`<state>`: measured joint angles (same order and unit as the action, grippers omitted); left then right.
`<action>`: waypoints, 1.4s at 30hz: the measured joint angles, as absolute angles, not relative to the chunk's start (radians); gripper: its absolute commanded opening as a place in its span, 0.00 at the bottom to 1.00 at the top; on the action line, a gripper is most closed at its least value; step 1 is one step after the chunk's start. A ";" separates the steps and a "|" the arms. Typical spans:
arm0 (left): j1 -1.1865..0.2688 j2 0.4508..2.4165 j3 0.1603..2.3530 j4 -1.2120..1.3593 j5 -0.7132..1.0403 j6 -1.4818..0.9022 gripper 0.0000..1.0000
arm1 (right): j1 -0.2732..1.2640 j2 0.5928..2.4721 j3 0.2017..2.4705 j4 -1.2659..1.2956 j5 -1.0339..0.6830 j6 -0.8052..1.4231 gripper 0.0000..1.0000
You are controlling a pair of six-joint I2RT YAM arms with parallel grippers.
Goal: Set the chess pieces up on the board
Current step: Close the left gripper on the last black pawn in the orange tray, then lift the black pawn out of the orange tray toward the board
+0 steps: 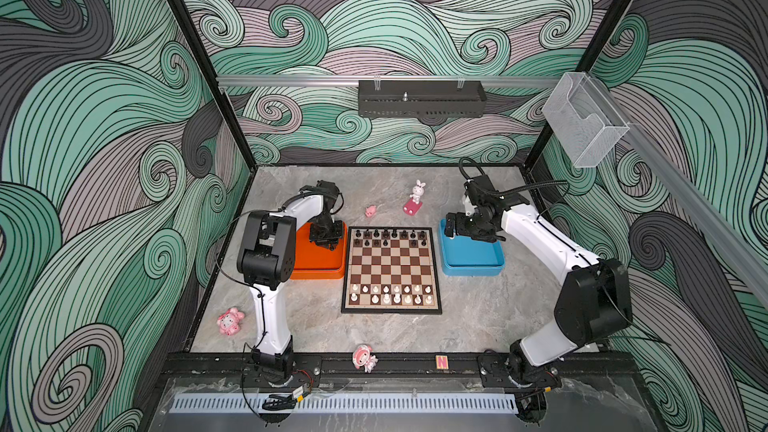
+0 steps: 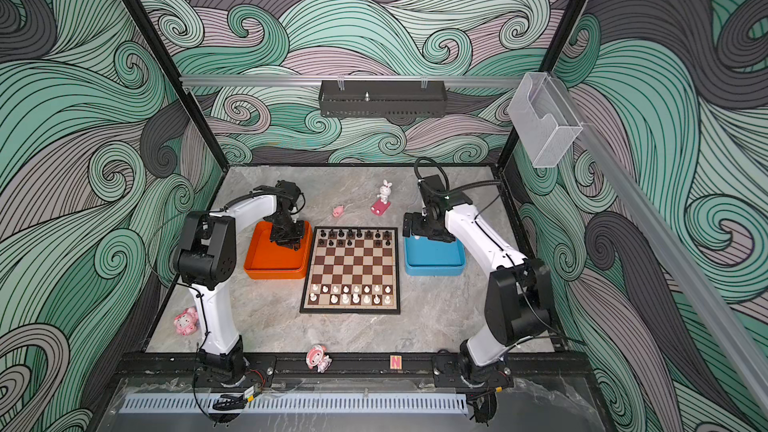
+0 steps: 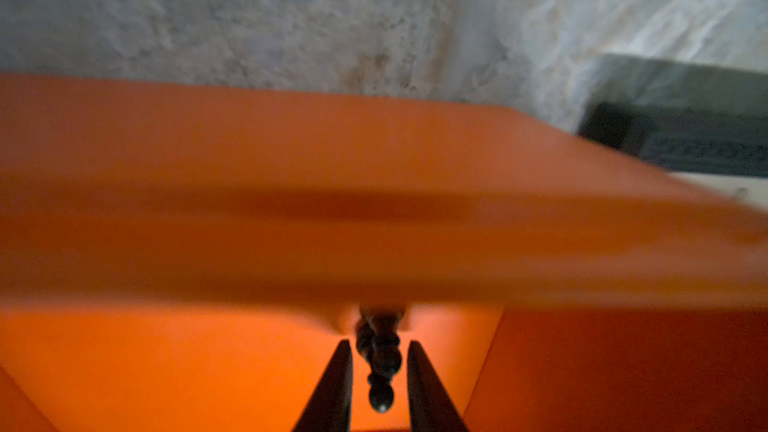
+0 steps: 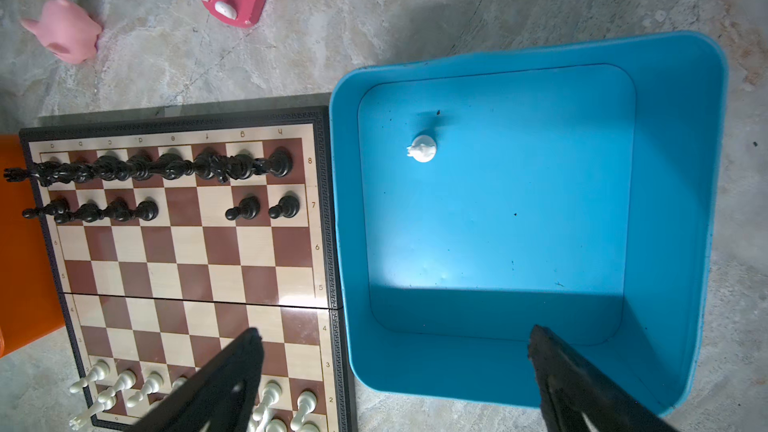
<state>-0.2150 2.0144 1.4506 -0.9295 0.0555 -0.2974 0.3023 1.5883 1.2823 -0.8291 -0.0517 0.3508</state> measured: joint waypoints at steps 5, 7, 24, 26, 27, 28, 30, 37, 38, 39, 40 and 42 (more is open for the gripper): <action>-0.215 2.014 1.451 -0.929 0.049 -0.296 0.20 | 0.302 1.588 1.282 -0.827 -0.054 0.350 1.00; -0.215 2.014 1.451 -0.929 0.044 -0.295 0.18 | 0.300 1.588 1.282 -0.826 -0.054 0.350 1.00; -0.219 2.011 1.459 -0.952 0.003 -0.287 0.11 | 0.298 1.588 1.282 -0.826 -0.056 0.348 1.00; -0.219 2.003 1.465 -0.971 -0.005 -0.284 0.08 | 0.298 1.588 1.282 -0.826 -0.057 0.348 1.00; -0.219 1.994 1.469 -0.981 -0.009 -0.281 0.08 | 0.298 1.588 1.282 -0.826 -0.057 0.348 1.00; -0.220 1.980 1.475 -0.991 -0.013 -0.279 0.08 | 0.298 1.588 1.282 -0.826 -0.057 0.348 1.00; -0.220 1.944 1.485 -1.011 -0.018 -0.276 0.08 | 0.297 1.588 1.282 -0.826 -0.057 0.348 1.00; -0.278 1.842 1.654 -1.113 -0.031 -0.272 0.09 | 0.288 1.588 1.282 -0.826 -0.058 0.347 1.00; -0.293 1.841 1.678 -1.121 -0.031 -0.272 0.09 | 0.287 1.588 1.282 -0.826 -0.059 0.347 1.00; -0.314 1.840 1.709 -1.132 -0.030 -0.272 0.09 | 0.285 1.588 1.282 -0.826 -0.060 0.347 1.00; -0.336 1.840 1.733 -1.138 -0.028 -0.273 0.09 | 0.283 1.588 1.282 -0.826 -0.060 0.347 1.00; -0.379 1.842 1.776 -1.153 -0.014 -0.278 0.10 | 0.280 1.588 1.282 -0.826 -0.060 0.347 1.00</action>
